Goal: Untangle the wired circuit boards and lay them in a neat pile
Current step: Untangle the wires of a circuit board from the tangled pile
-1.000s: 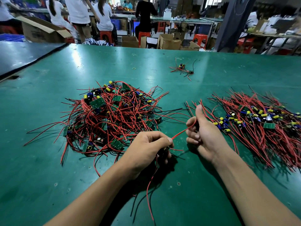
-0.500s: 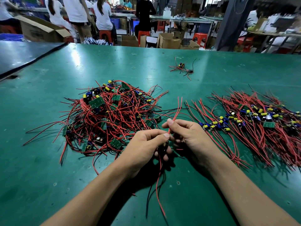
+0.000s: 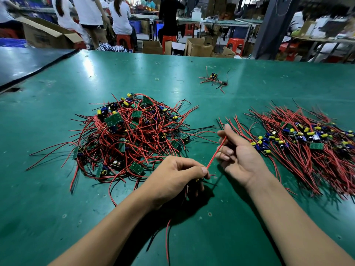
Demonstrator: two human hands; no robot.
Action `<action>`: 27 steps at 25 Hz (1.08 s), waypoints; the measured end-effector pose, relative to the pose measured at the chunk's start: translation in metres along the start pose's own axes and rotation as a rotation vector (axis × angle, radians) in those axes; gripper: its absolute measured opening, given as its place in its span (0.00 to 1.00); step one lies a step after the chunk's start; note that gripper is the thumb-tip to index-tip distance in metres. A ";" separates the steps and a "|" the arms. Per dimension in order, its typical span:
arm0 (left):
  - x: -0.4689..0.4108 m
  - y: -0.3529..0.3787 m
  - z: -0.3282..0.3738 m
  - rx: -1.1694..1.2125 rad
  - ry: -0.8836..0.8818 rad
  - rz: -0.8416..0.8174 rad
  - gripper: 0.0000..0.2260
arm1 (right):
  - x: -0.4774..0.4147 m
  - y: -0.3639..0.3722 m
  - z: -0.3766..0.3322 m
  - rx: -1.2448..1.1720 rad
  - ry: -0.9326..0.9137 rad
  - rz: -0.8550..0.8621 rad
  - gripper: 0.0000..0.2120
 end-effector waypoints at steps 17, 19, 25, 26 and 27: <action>-0.004 -0.008 0.015 0.404 0.207 0.226 0.15 | 0.023 0.005 0.015 1.173 -0.747 -0.153 0.04; -0.004 -0.010 0.016 0.420 0.233 0.250 0.14 | 0.029 0.010 0.017 1.161 -0.779 -0.192 0.09; -0.004 -0.012 0.015 0.372 0.241 0.320 0.13 | 0.030 0.023 0.021 0.802 -0.559 -0.176 0.11; -0.003 -0.012 0.015 0.396 0.236 0.311 0.12 | 0.029 0.024 0.019 0.688 -0.506 -0.189 0.10; -0.003 -0.012 0.015 0.435 0.227 0.300 0.12 | 0.029 0.023 0.016 0.573 -0.442 -0.222 0.09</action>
Point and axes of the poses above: each hand's wrist, its own x-axis away from the middle knuckle, its own y-axis out of the palm, z = x × y, the point moved 1 cm from there along -x, towards the middle knuckle, and after that the axes turned 12 degrees about x, right-handed, at the moved point
